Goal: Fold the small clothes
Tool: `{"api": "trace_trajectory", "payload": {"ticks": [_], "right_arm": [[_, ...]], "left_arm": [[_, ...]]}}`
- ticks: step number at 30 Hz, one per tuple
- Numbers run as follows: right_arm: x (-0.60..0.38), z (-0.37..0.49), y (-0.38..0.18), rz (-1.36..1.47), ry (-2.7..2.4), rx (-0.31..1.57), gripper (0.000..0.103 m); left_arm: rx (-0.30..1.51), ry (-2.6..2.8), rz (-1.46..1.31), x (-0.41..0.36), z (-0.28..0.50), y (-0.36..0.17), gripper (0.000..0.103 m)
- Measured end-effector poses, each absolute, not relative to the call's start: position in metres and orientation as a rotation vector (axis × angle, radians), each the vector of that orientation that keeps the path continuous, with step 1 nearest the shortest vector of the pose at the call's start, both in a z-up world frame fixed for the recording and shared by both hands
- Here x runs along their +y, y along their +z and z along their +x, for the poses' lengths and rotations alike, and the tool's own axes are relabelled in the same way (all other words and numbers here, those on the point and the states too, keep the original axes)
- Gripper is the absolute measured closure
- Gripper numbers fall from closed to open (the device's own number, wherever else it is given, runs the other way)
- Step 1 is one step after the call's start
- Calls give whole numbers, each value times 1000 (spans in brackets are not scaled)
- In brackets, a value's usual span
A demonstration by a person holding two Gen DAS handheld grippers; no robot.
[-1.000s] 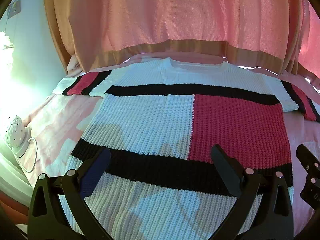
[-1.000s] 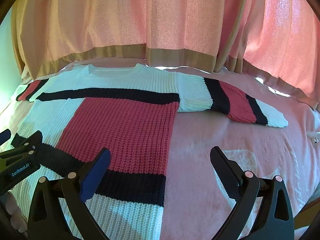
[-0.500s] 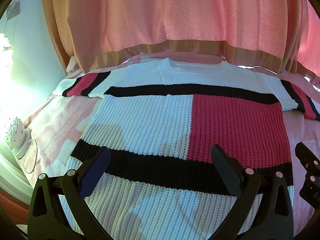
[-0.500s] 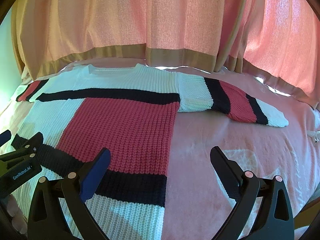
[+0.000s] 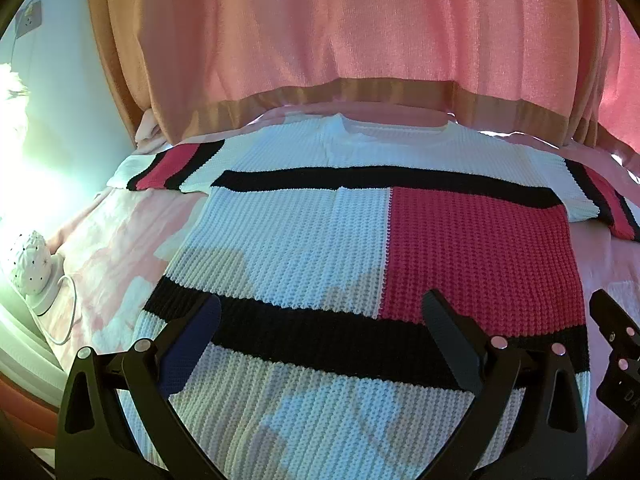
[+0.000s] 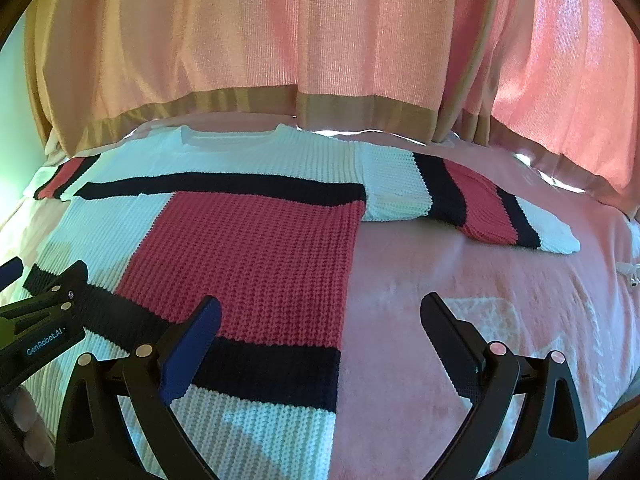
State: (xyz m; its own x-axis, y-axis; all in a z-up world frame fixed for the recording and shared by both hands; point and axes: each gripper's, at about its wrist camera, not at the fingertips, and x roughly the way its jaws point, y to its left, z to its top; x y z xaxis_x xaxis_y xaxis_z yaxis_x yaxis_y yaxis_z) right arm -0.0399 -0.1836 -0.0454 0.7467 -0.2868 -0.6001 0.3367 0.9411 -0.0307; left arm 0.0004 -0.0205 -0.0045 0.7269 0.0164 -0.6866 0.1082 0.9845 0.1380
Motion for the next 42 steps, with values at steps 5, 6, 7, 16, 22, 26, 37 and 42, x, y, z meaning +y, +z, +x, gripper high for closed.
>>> {"api": "trace_trajectory", "payload": {"ticks": [5,6,7,16,22,26,37,42], "right_arm": [[-183,-40,-46,85,-340,642,5],[-183,-40,-46,86,-341,641,5],[-183,-40,-46,86,-341,641,5],[-184,-40,-47,86,-340,642,5],[-185,-41,-48,88,-339,642,5],[-186,-41,-48,88,-341,639,5],[-218,-46,-44,122,-385,632,5],[-257,-57,-40,206,-425,626,5]], "left_arm": [[756,-50,175,-20,1,-4,5],[756,-51,174,-20,1,-4,5],[756,-51,174,-20,1,-4,5],[757,-50,177,-20,1,-6,5],[756,-51,177,-20,2,-6,5],[758,-51,177,-20,1,-6,5],[751,-48,190,-30,1,-6,5],[741,-61,203,-41,0,-5,5]]}}
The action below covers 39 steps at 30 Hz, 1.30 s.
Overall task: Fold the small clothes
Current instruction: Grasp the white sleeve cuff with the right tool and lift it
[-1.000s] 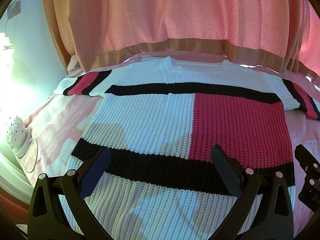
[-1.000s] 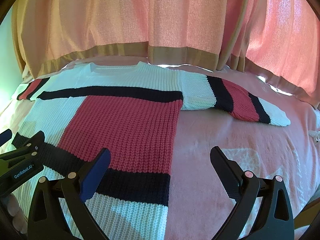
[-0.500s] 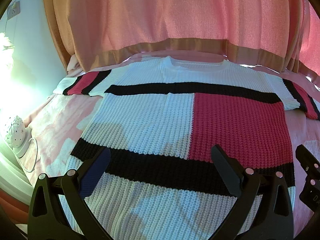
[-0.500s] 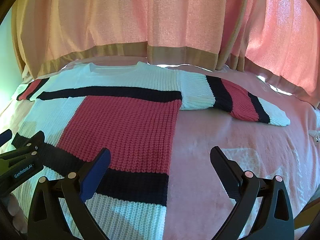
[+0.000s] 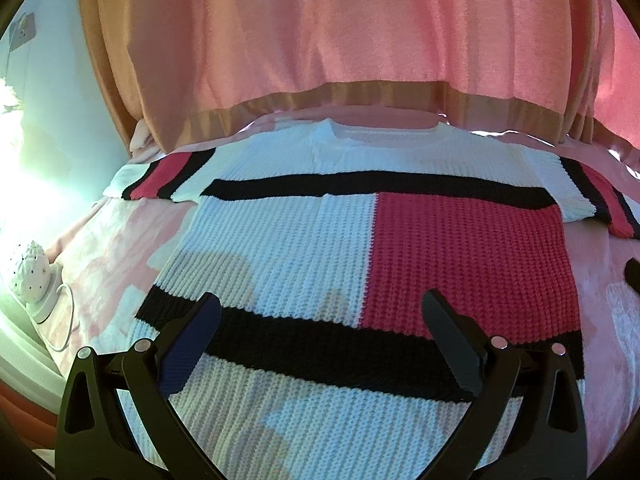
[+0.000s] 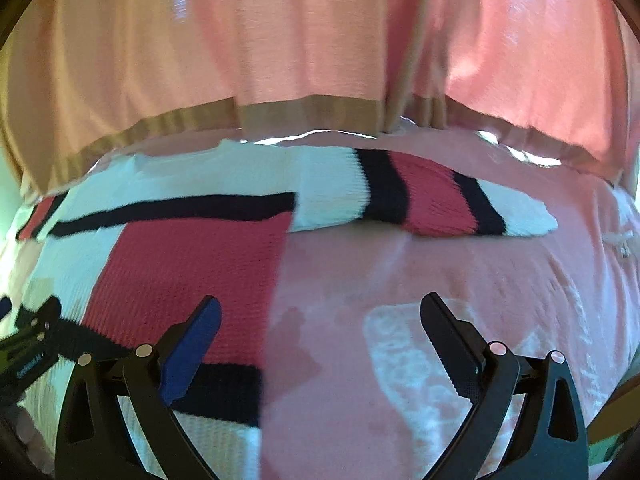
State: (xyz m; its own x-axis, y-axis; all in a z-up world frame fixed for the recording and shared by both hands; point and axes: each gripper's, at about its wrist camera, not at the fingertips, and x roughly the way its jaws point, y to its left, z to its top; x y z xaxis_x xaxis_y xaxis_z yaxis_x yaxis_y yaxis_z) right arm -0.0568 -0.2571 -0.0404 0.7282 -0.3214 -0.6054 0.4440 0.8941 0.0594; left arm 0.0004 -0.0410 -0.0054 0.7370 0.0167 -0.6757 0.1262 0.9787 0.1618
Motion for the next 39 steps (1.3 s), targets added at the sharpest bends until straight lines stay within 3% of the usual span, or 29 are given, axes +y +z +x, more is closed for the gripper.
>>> {"api": "trace_trajectory", "payload": {"ticks": [7,14,21,25,27,28,29,30,31,34,39], "right_arm": [[-322,-69,-31,330,-436,622,5],[-477,-58,-18,644,-455,660,5],[-598,-64,-84,896,-570,691,9],[-609,-54,-98,868,-548,678,22],[-612,-46,-101,843,-544,688,37],[-612,-45,-101,827,-559,678,40],[-613,-45,-101,821,-562,670,53],[-614,-44,-101,832,-555,662,84],[-616,-42,-101,871,-516,639,98],[-609,-40,-84,897,-476,542,96],[-542,-12,-2,817,-208,343,96]], "left_arm": [[735,-130,167,-56,3,16,5],[663,-210,182,-89,34,59,5],[647,-181,200,-101,55,40,5],[654,-179,213,-99,60,36,5],[666,-173,199,-96,63,35,5],[674,-172,187,-94,65,35,5],[685,-170,176,-92,68,34,5],[691,-170,167,-91,68,34,5],[697,-169,161,-89,70,33,5],[694,-150,156,-84,72,34,5],[691,-125,107,-68,79,41,5]]}}
